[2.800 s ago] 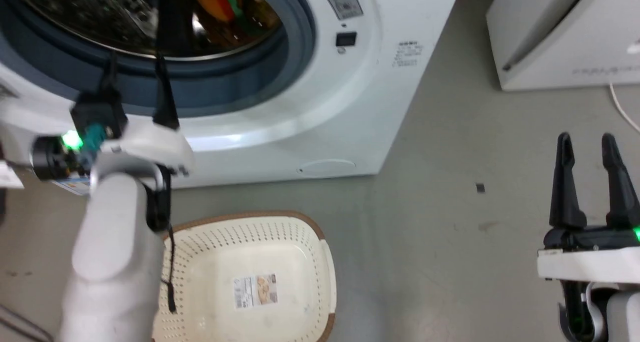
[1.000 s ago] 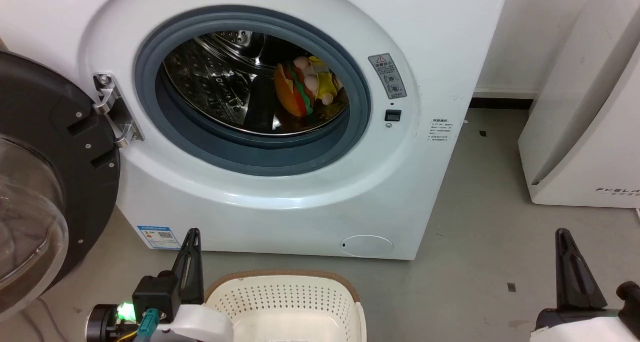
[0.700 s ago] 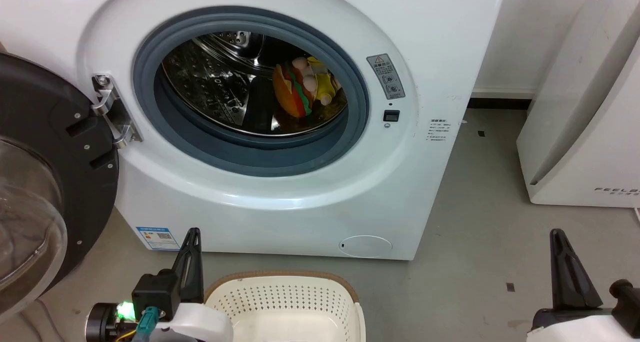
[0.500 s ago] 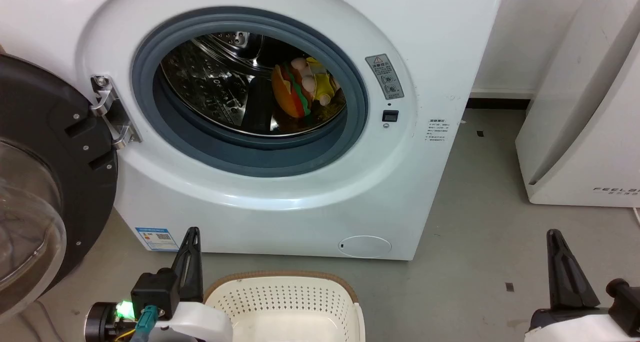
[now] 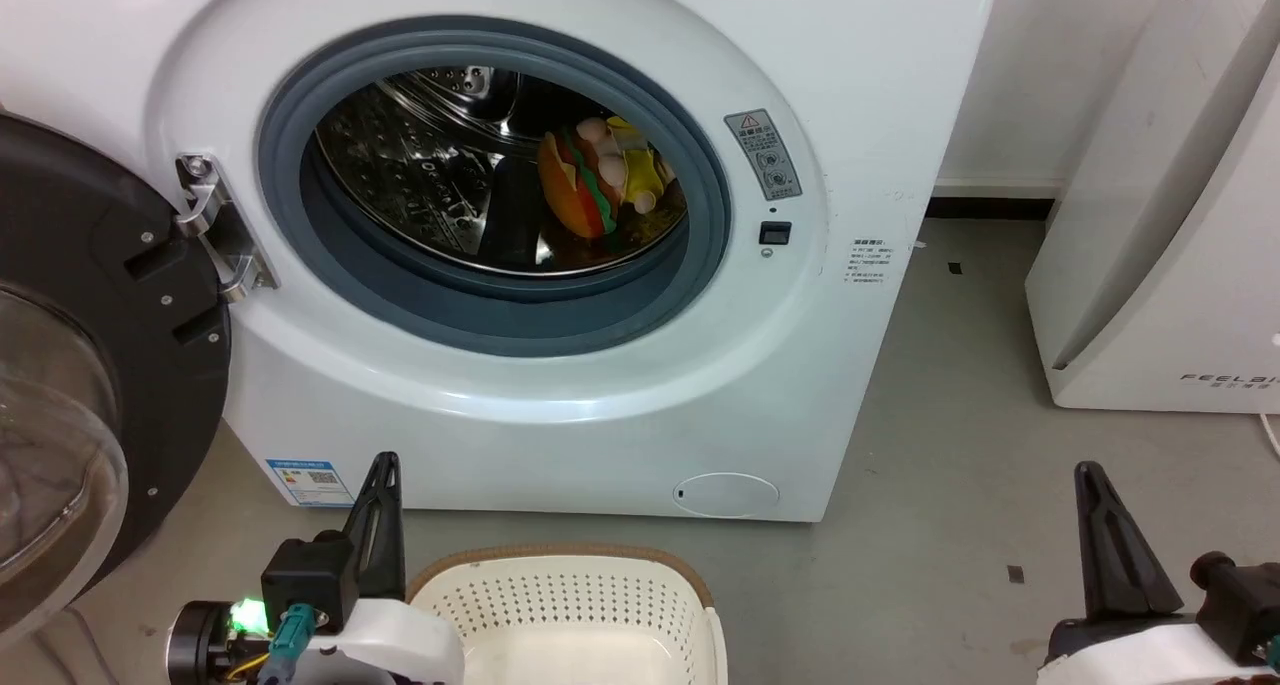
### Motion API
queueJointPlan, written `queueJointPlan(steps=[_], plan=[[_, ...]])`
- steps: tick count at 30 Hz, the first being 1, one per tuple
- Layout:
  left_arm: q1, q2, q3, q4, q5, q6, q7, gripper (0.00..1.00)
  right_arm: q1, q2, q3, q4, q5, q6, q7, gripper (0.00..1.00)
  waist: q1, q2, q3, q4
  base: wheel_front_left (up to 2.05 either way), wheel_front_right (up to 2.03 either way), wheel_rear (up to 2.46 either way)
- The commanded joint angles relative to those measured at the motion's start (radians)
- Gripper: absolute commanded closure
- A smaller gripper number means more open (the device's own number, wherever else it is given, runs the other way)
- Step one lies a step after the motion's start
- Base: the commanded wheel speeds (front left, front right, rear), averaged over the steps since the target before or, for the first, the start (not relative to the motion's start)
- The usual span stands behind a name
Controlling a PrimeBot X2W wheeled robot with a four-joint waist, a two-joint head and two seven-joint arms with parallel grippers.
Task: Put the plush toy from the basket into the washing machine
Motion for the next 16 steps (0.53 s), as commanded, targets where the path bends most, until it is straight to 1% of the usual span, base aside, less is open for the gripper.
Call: queueJointPlan(steps=[1, 16], plan=[[0.005, -0.003, 0.004, -0.008, 0.005, -0.003, 0.005, 1.0, -0.021, 0.0, 0.004, 0.0, -0.013, 0.0, 0.005, 1.0, -0.0001, -0.0001, 0.0, -0.001, 0.0, 0.0, 0.0], [0.006, -0.005, 0.009, -0.025, 0.01, -0.01, 0.036, 1.0, -0.03, 0.0, 0.021, 0.001, -0.036, 0.0, 0.036, 1.0, -0.0001, -0.0001, -0.003, -0.008, 0.0, 0.0, 0.0]])
